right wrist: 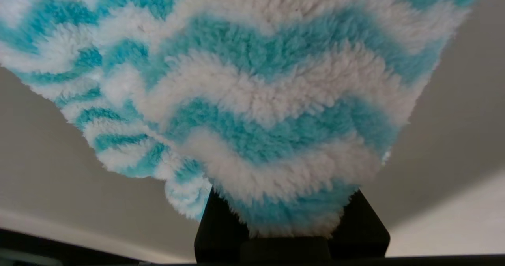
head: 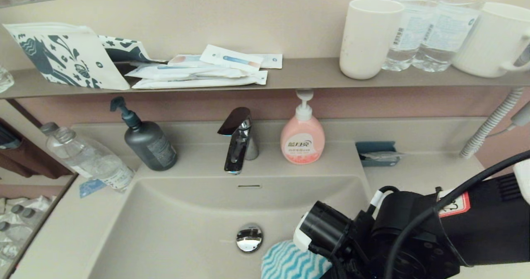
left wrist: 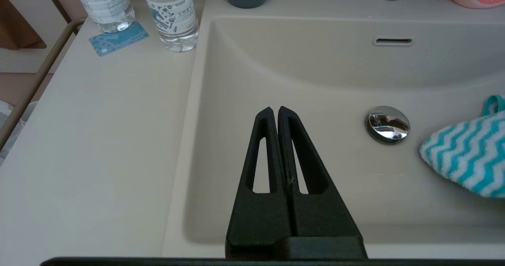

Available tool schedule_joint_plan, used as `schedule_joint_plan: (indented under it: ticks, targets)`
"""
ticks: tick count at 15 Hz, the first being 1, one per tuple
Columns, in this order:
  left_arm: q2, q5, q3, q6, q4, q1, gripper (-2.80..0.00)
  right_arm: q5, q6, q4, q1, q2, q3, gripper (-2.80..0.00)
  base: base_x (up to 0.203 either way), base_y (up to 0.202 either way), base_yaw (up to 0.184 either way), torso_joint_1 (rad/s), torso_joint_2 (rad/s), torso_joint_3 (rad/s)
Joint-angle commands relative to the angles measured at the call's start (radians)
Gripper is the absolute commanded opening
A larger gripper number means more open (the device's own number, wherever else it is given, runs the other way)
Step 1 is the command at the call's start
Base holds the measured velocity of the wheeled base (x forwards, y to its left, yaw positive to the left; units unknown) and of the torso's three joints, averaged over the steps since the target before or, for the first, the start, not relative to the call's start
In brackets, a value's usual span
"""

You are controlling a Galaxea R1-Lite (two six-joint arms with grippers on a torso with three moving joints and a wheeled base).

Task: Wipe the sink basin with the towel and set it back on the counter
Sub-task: Wipe the sink

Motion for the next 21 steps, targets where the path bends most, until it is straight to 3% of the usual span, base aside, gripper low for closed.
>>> schedule_joint_plan:
  ticks: [1, 6, 21]
  targets:
    - [0.001, 0.001, 0.0, 0.0, 0.0, 0.0, -2.8, -0.001, 0.006, 0.003, 0.013, 0.06, 0.001, -2.8, 0.0, 0.0, 0.0, 0.0, 0.0, 0.0]
    - [0.001, 0.001, 0.0, 0.0, 0.0, 0.0, -2.8, -0.001, 0.029, -0.077, 0.043, 0.171, -0.003, -2.8, 0.0, 0.0, 0.0, 0.0, 0.0, 0.0]
    - [0.001, 0.001, 0.0, 0.0, 0.0, 0.0, -2.8, 0.002, 0.07, -0.077, 0.102, 0.223, -0.035, -2.8, 0.0, 0.0, 0.0, 0.0, 0.0, 0.0]
